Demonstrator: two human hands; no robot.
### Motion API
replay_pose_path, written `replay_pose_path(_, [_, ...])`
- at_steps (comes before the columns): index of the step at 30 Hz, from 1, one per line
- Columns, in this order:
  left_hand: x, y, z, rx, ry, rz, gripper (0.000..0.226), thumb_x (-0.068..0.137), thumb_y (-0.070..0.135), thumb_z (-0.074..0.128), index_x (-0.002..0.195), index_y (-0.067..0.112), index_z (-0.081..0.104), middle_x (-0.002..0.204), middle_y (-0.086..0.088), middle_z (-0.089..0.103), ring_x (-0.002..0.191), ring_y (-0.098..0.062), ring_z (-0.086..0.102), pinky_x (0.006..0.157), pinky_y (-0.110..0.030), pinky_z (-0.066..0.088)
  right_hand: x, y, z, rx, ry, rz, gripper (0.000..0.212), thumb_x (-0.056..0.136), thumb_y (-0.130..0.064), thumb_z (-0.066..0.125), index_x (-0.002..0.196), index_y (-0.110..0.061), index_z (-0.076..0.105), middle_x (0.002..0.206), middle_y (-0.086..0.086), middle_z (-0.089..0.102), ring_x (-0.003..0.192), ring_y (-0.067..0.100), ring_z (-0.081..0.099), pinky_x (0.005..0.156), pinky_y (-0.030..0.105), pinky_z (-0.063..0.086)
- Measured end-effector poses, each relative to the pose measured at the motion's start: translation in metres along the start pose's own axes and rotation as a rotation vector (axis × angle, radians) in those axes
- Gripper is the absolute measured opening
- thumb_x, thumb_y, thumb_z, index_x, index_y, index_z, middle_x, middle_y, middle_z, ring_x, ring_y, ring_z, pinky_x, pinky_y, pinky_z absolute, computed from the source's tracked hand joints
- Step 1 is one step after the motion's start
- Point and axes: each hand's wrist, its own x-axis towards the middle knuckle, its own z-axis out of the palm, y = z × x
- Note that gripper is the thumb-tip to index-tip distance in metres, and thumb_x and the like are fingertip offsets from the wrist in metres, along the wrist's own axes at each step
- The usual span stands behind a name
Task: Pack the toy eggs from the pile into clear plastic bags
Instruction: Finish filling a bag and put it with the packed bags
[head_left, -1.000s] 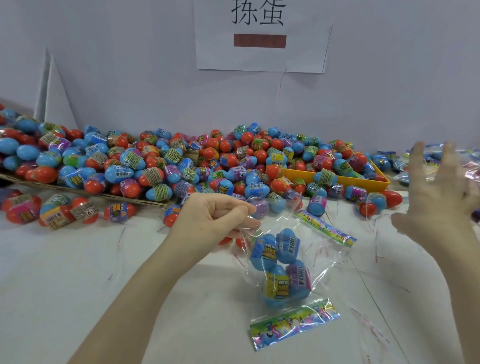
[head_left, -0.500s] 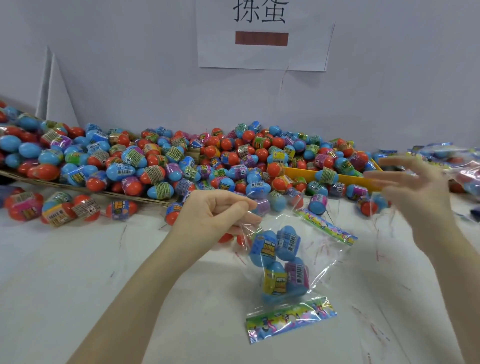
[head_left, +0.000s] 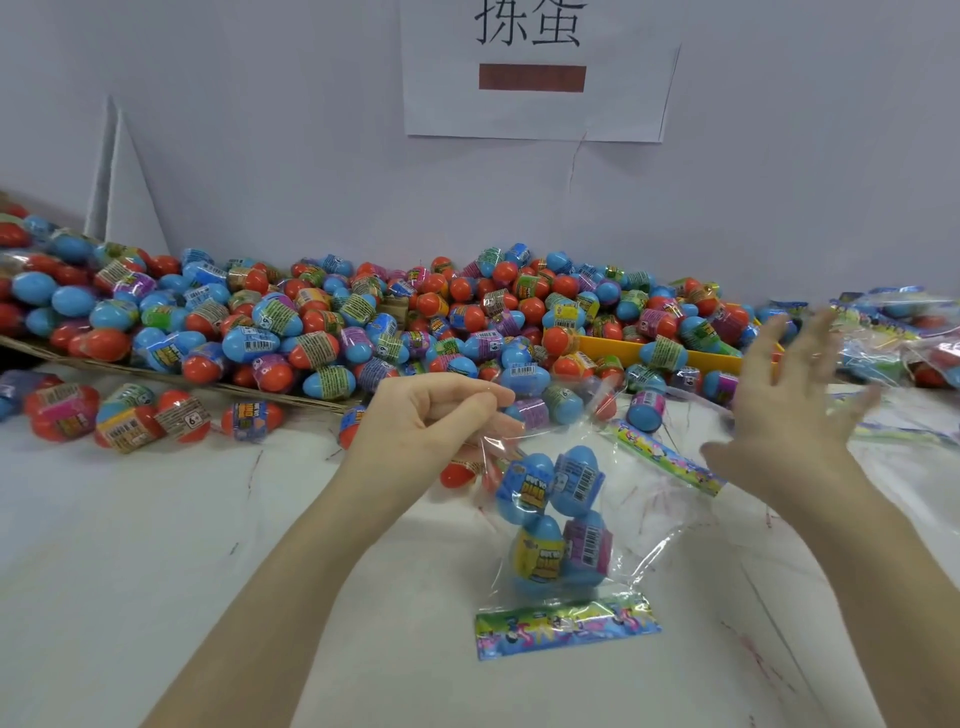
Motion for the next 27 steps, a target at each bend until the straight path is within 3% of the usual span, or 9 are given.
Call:
replay_pose_path(2, [0.0, 0.001, 0.0, 0.0, -0.01, 0.0, 0.028, 0.089, 0.003, 0.054, 0.076, 0.024, 0.069, 0.062, 0.013, 0.07, 0.056, 0.004, 0.063, 0.05, -0.008, 0.046, -0.004, -0.004, -0.004, 0.186, 0.066, 0.024, 0.12, 0.077, -0.02, 0.072, 0.14, -0.016, -0.029, 0.15, 0.008, -0.031, 0.142, 0.026, -0.012, 0.107, 0.06, 0.002])
replay_pose_path(4, [0.0, 0.001, 0.0, -0.002, -0.01, 0.003, 0.029, 0.089, 0.004, 0.054, 0.076, 0.024, 0.068, 0.062, 0.014, 0.07, 0.057, 0.004, 0.063, 0.05, -0.008, 0.045, -0.007, -0.009, -0.006, 0.498, 0.166, -0.033, 0.113, 0.079, -0.031, 0.07, 0.143, -0.019, -0.022, 0.156, 0.003, 0.001, 0.139, 0.021, 0.022, 0.107, 0.048, 0.022])
replay_pose_path(6, [0.0, 0.0, 0.0, 0.002, -0.013, 0.002, 0.028, 0.09, 0.005, 0.053, 0.078, 0.025, 0.068, 0.064, 0.014, 0.071, 0.06, 0.003, 0.065, 0.051, -0.008, 0.046, -0.01, -0.017, -0.01, 0.759, 0.167, -0.111, 0.076, 0.086, -0.036, 0.059, 0.145, -0.011, 0.019, 0.132, -0.003, 0.049, 0.106, 0.017, 0.059, 0.092, 0.036, 0.043])
replay_pose_path(8, [0.0, 0.0, 0.0, -0.014, -0.007, 0.003, 0.026, 0.09, 0.005, 0.052, 0.08, 0.024, 0.067, 0.067, 0.012, 0.072, 0.063, 0.001, 0.067, 0.053, -0.008, 0.046, -0.013, -0.024, -0.012, 0.968, -0.119, -0.207, 0.042, 0.083, -0.048, 0.048, 0.109, -0.018, 0.061, 0.101, -0.007, 0.069, 0.083, 0.011, 0.068, 0.075, 0.027, 0.054])
replay_pose_path(10, [0.001, -0.001, 0.0, -0.037, 0.004, -0.008, 0.026, 0.091, 0.005, 0.05, 0.082, 0.023, 0.067, 0.068, 0.012, 0.072, 0.064, 0.0, 0.068, 0.053, -0.008, 0.046, -0.02, -0.03, -0.011, 1.024, -0.482, -0.304, 0.043, 0.063, -0.057, 0.053, 0.091, -0.027, 0.066, 0.088, -0.01, 0.073, 0.079, 0.005, 0.068, 0.068, 0.017, 0.055])
replay_pose_path(12, [0.001, -0.002, -0.001, -0.078, 0.017, -0.029, 0.025, 0.092, 0.007, 0.05, 0.083, 0.024, 0.066, 0.069, 0.012, 0.072, 0.064, -0.002, 0.068, 0.052, -0.009, 0.047, -0.022, -0.033, -0.006, 1.035, -0.627, -0.368, 0.043, 0.053, -0.049, 0.065, 0.09, -0.028, 0.068, 0.086, -0.011, 0.073, 0.078, 0.002, 0.068, 0.063, 0.012, 0.052])
replay_pose_path(17, [0.004, -0.004, -0.001, -0.132, -0.003, -0.123, 0.012, 0.085, 0.027, 0.055, 0.09, 0.025, 0.066, 0.079, 0.007, 0.074, 0.073, -0.009, 0.07, 0.058, -0.016, 0.053, -0.021, -0.035, 0.004, 1.152, -0.66, -0.364, 0.024, 0.055, -0.032, 0.072, 0.078, -0.027, 0.074, 0.083, 0.0, 0.074, 0.073, 0.008, 0.069, 0.056, 0.013, 0.05])
replay_pose_path(23, [0.003, -0.012, -0.006, -0.094, -0.061, -0.203, 0.043, 0.054, 0.032, 0.071, 0.096, 0.022, 0.065, 0.086, 0.005, 0.075, 0.081, -0.006, 0.07, 0.07, -0.012, 0.053, -0.02, -0.032, 0.008, 1.192, -0.736, -0.399, 0.041, 0.055, -0.022, 0.073, 0.096, -0.029, 0.068, 0.086, 0.003, 0.074, 0.08, 0.012, 0.07, 0.061, 0.015, 0.052])
replay_pose_path(27, [0.003, -0.014, -0.009, -0.043, -0.096, -0.225, 0.046, 0.049, 0.037, 0.073, 0.092, 0.02, 0.071, 0.081, 0.004, 0.075, 0.076, -0.009, 0.069, 0.064, -0.014, 0.054, -0.02, -0.034, 0.009, 1.219, -0.733, -0.367, 0.017, 0.057, -0.024, 0.07, 0.072, -0.029, 0.076, 0.078, 0.002, 0.074, 0.067, 0.012, 0.069, 0.056, 0.015, 0.052])
